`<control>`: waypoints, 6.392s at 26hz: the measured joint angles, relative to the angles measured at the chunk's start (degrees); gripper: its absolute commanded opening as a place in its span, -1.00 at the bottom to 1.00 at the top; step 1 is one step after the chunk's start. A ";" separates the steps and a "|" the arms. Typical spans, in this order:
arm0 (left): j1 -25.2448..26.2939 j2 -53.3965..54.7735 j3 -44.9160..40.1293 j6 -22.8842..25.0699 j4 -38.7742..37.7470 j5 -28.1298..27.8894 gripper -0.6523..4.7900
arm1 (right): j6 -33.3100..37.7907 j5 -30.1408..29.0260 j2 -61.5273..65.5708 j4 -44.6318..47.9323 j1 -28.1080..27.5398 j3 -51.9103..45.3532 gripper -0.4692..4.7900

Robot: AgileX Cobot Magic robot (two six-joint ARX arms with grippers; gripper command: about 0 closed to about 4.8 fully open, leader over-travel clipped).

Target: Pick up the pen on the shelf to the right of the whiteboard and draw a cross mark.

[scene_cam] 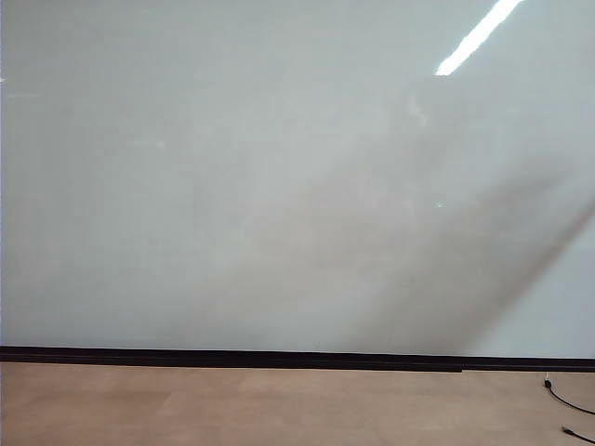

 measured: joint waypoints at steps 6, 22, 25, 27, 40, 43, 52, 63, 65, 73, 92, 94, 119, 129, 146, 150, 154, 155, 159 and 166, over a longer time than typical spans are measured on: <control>0.00 0.00 0.00 0.02 0.00 0.02 -0.78 | 0.96 6.56 -7.43 -3.02 25.55 -4.33 -0.84; 0.00 0.00 0.00 0.00 0.00 0.02 -0.78 | 11.32 -12.81 4.22 -7.82 41.33 14.58 -0.84; 0.00 -0.02 0.00 0.02 0.00 0.02 -0.78 | 14.29 -12.09 10.01 -2.27 41.62 18.23 -0.84; 0.00 0.00 0.00 0.02 0.00 0.02 -0.78 | 15.87 -12.22 13.05 -1.05 43.15 20.70 -0.84; 0.00 0.00 0.00 0.02 0.00 0.00 -0.78 | 19.17 -9.40 18.10 -5.07 45.37 30.29 -0.84; 0.00 0.02 0.00 0.00 0.00 0.00 -0.78 | 19.17 -9.25 18.10 -7.82 45.40 31.50 -0.84; 0.00 0.02 0.00 0.02 0.00 0.00 -0.78 | 19.15 -6.23 18.10 -9.42 45.53 32.02 -0.84; 0.00 0.02 0.00 0.02 0.00 0.00 -0.78 | 19.10 -1.97 18.05 -8.57 45.55 27.67 -0.84; 0.00 0.02 0.00 0.02 0.00 0.02 -0.78 | 19.10 -1.14 18.03 -7.98 45.46 26.82 -0.84; 0.00 0.02 0.00 0.00 0.00 0.00 -0.78 | 19.15 4.55 17.99 -4.33 45.00 21.64 -0.84; 0.00 0.00 0.00 0.02 0.00 0.00 -0.78 | 13.38 7.93 14.08 -1.31 50.23 16.68 -0.84; 0.00 0.00 0.00 0.00 0.00 0.00 -0.78 | 5.49 5.99 11.28 -3.78 52.98 17.03 -0.84; 0.00 -0.02 0.00 0.02 0.00 0.02 -0.78 | -24.79 -2.73 9.64 -45.90 47.93 36.57 -0.84; 0.00 -0.02 0.00 0.00 0.00 0.00 -0.78 | -24.37 -4.79 11.54 -45.64 47.21 38.21 -0.84; 0.00 0.00 0.00 0.02 0.00 0.00 -0.78 | -24.50 -2.99 9.88 -45.33 46.84 38.16 -0.84; 0.00 0.00 0.00 0.02 0.00 0.00 -0.78 | -25.33 -1.99 8.48 -46.14 46.86 38.16 -0.84; 0.00 0.00 0.00 0.02 0.00 0.00 -0.78 | -25.79 -1.55 7.54 -46.69 46.86 38.14 -0.84; 0.00 0.00 0.00 0.02 0.00 0.00 -0.78 | -25.88 -1.22 7.21 -46.95 46.86 38.10 -0.84; 0.00 0.00 0.00 0.00 0.00 0.00 -0.78 | -26.12 0.15 5.84 -48.46 46.86 38.05 -0.84; 0.00 0.00 0.00 0.00 0.00 0.00 -0.78 | -27.30 2.19 3.48 -50.90 46.84 38.05 -0.84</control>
